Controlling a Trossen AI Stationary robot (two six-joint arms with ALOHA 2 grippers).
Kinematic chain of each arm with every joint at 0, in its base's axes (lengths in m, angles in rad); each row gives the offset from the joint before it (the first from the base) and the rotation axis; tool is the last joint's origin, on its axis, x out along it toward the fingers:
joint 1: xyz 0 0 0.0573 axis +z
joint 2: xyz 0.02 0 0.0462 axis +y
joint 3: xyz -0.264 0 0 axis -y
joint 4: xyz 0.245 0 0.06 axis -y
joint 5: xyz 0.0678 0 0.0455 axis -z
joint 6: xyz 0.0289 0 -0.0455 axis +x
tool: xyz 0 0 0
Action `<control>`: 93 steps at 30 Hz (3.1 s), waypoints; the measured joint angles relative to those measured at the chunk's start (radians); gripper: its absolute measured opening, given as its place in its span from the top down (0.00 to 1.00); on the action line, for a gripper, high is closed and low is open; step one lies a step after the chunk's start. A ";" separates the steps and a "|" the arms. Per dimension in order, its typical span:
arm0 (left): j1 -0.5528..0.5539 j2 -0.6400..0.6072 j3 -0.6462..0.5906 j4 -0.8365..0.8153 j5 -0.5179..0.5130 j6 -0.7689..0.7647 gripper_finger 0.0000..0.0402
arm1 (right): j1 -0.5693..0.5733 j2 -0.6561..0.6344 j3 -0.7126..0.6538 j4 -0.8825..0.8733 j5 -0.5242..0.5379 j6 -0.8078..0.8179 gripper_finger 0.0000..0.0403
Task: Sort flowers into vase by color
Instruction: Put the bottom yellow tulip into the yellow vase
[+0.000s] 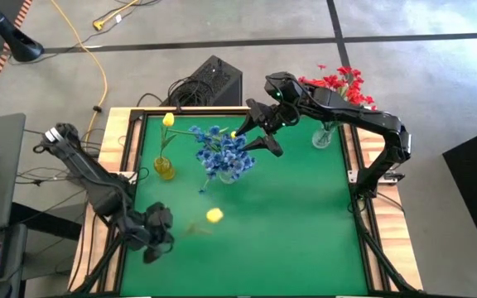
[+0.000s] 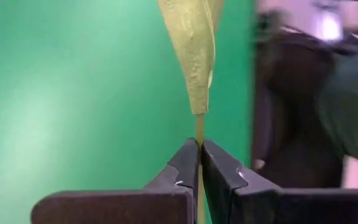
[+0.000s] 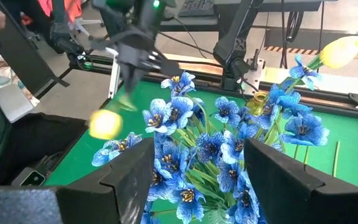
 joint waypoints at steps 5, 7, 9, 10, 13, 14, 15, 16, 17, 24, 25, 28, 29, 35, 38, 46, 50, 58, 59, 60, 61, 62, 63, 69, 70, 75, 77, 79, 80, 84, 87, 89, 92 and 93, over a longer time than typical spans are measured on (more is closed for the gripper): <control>-0.014 -0.047 0.000 0.144 -0.051 0.243 1.00 | 0.000 0.000 0.000 0.001 0.000 0.000 0.32; -0.014 -0.070 0.000 0.196 -0.094 0.358 1.00 | 0.000 0.000 0.000 0.004 0.000 0.000 0.32; -0.013 -0.097 0.000 0.228 -0.162 0.477 1.00 | 0.000 0.000 0.000 0.005 0.000 0.001 0.32; -0.013 -0.111 0.000 0.236 -0.203 0.533 1.00 | 0.000 0.000 0.000 0.005 0.000 0.001 0.32; -0.013 -0.155 0.000 0.234 -0.338 0.679 1.00 | 0.000 0.000 0.000 0.005 0.000 0.001 0.32; -0.013 -0.170 0.000 0.233 -0.390 0.721 1.00 | 0.001 0.000 0.000 0.005 0.000 0.003 0.32; -0.013 -0.187 0.000 0.231 -0.443 0.761 1.00 | 0.001 0.000 0.000 0.005 0.000 0.004 0.32; -0.013 -0.204 0.000 0.227 -0.495 0.793 1.00 | 0.001 0.000 0.000 0.004 0.000 0.004 0.32; -0.009 -0.222 0.000 0.224 -0.549 0.819 1.00 | 0.001 0.000 0.000 0.004 0.000 0.004 0.32; 0.086 -0.323 0.001 0.059 -0.862 0.748 1.00 | 0.001 0.000 0.000 -0.004 0.000 0.003 0.32; 0.104 -0.331 0.001 0.013 -0.884 0.711 1.00 | 0.001 0.000 0.000 -0.006 0.000 0.002 0.32; 0.151 -0.354 0.001 -0.119 -0.920 0.608 1.00 | 0.001 0.000 0.000 -0.015 0.001 -0.006 0.32; 0.159 -0.363 0.001 -0.154 -0.931 0.586 1.00 | 0.001 0.000 0.000 -0.017 0.001 -0.007 0.32; 0.173 -0.411 0.001 -0.285 -0.986 0.499 1.00 | 0.000 0.000 0.000 -0.017 0.001 -0.008 0.32; 0.173 -0.428 0.001 -0.340 -1.018 0.458 1.00 | 0.000 0.000 0.000 -0.018 0.001 -0.017 0.32; 0.173 -0.431 -0.019 -0.490 -1.101 0.289 1.00 | 0.000 0.000 0.000 -0.022 0.001 -0.034 0.32; 0.173 -0.447 -0.084 -0.491 -1.132 0.238 1.00 | 0.000 0.000 0.000 -0.023 0.001 -0.034 0.32; 0.173 -0.472 -0.158 -0.490 -1.145 0.183 1.00 | 0.000 0.000 0.000 -0.025 0.001 -0.034 0.32; 0.173 -0.472 -0.161 -0.492 -1.146 0.181 1.00 | 0.000 0.000 0.000 -0.025 0.001 -0.034 0.32; 0.173 -0.472 -0.161 -0.491 -1.145 0.178 1.00 | 0.000 0.000 0.000 -0.024 0.001 -0.034 0.32; 0.173 -0.471 -0.161 -0.490 -1.144 0.175 1.00 | 0.000 0.000 0.000 -0.024 0.001 -0.034 0.32; 0.173 -0.471 -0.161 -0.490 -1.141 0.172 1.00 | 0.000 0.000 0.000 -0.024 0.001 -0.034 0.32; 0.173 -0.471 -0.161 -0.491 -1.141 0.167 1.00 | 0.000 0.000 0.000 -0.024 0.001 -0.034 0.32; 0.173 -0.468 -0.161 -0.510 -1.090 0.114 1.00 | 0.000 0.000 0.000 -0.024 0.001 -0.034 0.32; 0.173 -0.465 -0.161 -0.517 -1.082 0.094 1.00 | 0.000 0.000 0.000 -0.024 0.001 -0.034 0.32; 0.173 -0.452 -0.162 -0.549 -1.060 0.044 1.00 | 0.000 0.000 0.000 -0.024 0.000 -0.034 0.32; 0.173 -0.449 -0.185 -0.544 -1.066 0.038 1.00 | 0.000 0.000 0.000 -0.024 0.001 -0.034 0.32; 0.173 -0.448 -0.213 -0.543 -1.061 0.011 1.00 | 0.000 0.000 0.000 -0.024 0.001 -0.034 0.32; 0.173 -0.449 -0.227 -0.544 -1.059 -0.007 1.00 | 0.000 0.000 0.000 -0.024 0.000 -0.034 0.32; 0.173 -0.449 -0.251 -0.541 -1.030 -0.070 1.00 | -0.010 0.000 0.000 -0.024 0.000 -0.034 0.32; 0.173 -0.449 -0.258 -0.542 -0.985 -0.094 1.00 | -0.034 0.000 0.000 -0.024 0.000 -0.034 0.32; 0.173 -0.449 -0.258 -0.541 -0.931 -0.097 1.00 | -0.058 0.000 0.000 -0.024 0.001 -0.034 0.32; 0.173 -0.449 -0.258 -0.542 -0.876 -0.118 1.00 | -0.097 0.000 0.000 -0.023 0.001 -0.034 0.32; 0.173 -0.449 -0.258 -0.542 -0.864 -0.124 1.00 | -0.109 0.000 0.000 -0.022 0.000 -0.034 0.32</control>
